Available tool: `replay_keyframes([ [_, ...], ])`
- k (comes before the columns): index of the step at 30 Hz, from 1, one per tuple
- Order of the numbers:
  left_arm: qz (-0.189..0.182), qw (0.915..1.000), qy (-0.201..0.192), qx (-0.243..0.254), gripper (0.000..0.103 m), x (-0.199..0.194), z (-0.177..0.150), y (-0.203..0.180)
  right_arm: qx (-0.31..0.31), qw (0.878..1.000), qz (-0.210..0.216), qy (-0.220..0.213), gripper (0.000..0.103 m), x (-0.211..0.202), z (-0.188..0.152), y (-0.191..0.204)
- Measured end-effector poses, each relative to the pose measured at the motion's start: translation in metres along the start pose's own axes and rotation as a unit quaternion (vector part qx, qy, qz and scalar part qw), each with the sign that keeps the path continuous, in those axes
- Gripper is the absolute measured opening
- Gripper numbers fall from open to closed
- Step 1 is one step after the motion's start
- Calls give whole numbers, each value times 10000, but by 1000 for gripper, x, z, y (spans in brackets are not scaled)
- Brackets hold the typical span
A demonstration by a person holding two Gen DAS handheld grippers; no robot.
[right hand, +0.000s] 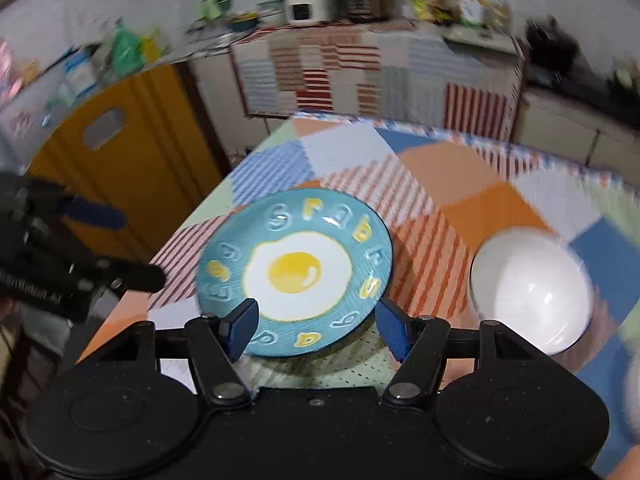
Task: Organize plates and bowls
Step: 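Move both grippers to the teal egg plate and close them on its rim, then lift the teal egg plate with both grippers and lower it onto the sun plate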
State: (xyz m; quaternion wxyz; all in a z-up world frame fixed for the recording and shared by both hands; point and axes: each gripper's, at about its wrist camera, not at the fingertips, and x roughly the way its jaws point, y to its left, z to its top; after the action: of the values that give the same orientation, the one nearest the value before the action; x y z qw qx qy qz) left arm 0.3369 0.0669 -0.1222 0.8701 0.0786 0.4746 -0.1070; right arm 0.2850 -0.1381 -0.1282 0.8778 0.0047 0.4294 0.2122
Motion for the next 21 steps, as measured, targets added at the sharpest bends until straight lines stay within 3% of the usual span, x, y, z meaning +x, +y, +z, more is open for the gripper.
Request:
replay_keyframes([
  [2, -101, 9997, 70, -187, 86, 16, -4, 8, 300, 9995, 64, 19, 69, 17, -7, -11],
  [5, -586, 9947, 158, -834, 86, 37, -11, 31, 842, 9963, 162, 19, 68, 42, -12, -24],
  [10, -793, 9864, 83, -1439, 82, 63, -23, 55, 1206, 9925, 189, 108, 54, 69, -14, -32],
  [15, -984, 9813, 89, -1651, 58, 80, -32, 65, 1204, 9923, 125, 269, 25, 84, -14, -35],
  [21, -1328, 9757, 110, -1738, 32, 92, -34, 60, 1320, 9909, 187, 187, 21, 85, -15, -43],
])
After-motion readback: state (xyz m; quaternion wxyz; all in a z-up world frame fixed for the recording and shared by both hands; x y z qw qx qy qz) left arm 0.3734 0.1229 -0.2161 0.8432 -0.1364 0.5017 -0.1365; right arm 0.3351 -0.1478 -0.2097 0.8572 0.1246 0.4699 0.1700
